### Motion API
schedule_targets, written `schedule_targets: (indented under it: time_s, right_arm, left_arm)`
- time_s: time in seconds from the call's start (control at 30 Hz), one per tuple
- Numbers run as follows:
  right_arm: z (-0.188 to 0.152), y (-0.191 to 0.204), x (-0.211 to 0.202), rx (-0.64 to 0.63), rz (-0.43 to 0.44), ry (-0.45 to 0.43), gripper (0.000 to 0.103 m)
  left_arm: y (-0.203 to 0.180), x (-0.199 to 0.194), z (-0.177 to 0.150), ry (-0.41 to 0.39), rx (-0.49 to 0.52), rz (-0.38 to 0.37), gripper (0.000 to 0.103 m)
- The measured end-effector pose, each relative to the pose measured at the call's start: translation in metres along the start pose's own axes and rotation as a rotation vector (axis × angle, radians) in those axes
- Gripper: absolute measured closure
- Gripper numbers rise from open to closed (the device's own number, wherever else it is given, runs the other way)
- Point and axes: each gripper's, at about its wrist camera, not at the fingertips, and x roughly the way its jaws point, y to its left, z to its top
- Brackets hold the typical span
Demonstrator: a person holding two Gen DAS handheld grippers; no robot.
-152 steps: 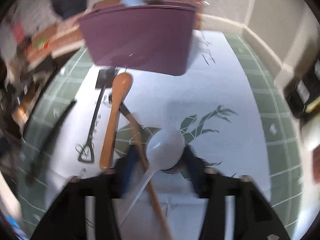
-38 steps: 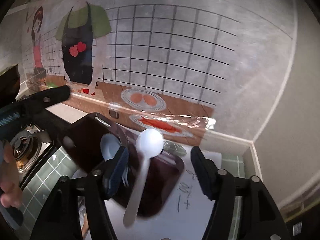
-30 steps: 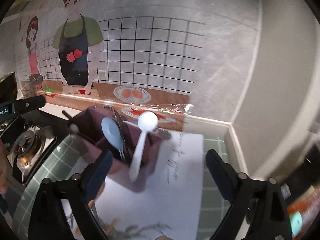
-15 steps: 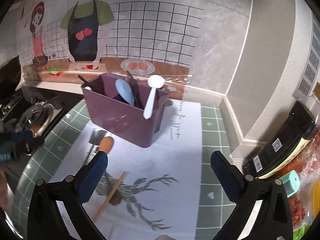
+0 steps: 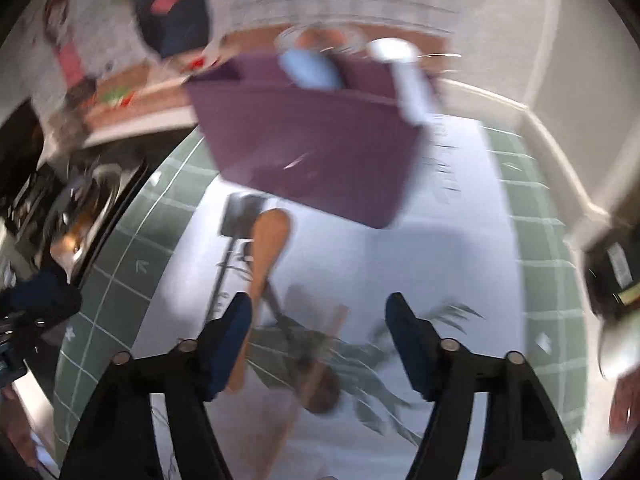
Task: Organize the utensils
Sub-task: 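Grasp the wooden spoon with the right tool while the left tool approaches the black spatula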
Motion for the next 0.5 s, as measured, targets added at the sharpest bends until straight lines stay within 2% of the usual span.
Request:
schedule_targets:
  time_s: [0.07, 0.13, 0.27, 0.3, 0.33, 0.5]
  right_arm:
    - [0.006, 0.015, 0.014, -0.056, -0.014, -0.004, 0.044]
    - [0.014, 0.024, 0.028, -0.08, -0.028, 0.009, 0.057]
    - [0.026, 0.027, 0.051, -0.052, 0.002, 0.03, 0.063]
    - [0.028, 0.027, 0.052, -0.043, 0.011, 0.038, 0.074]
    - [0.029, 0.028, 0.051, -0.049, 0.015, 0.045, 0.079]
    - [0.02, 0.021, 0.028, -0.065, 0.019, 0.028, 0.08]
  left_arm:
    - [0.005, -0.002, -0.003, 0.004, -0.004, 0.011, 0.031]
    - [0.008, -0.005, -0.006, 0.005, -0.012, 0.017, 0.031]
    - [0.011, -0.007, -0.011, 0.012, -0.013, 0.026, 0.031]
    - [0.011, -0.008, -0.012, 0.014, -0.008, 0.028, 0.031]
    - [0.01, -0.007, -0.012, 0.016, -0.006, 0.029, 0.031]
    - [-0.002, -0.003, -0.012, 0.028, 0.021, 0.018, 0.031]
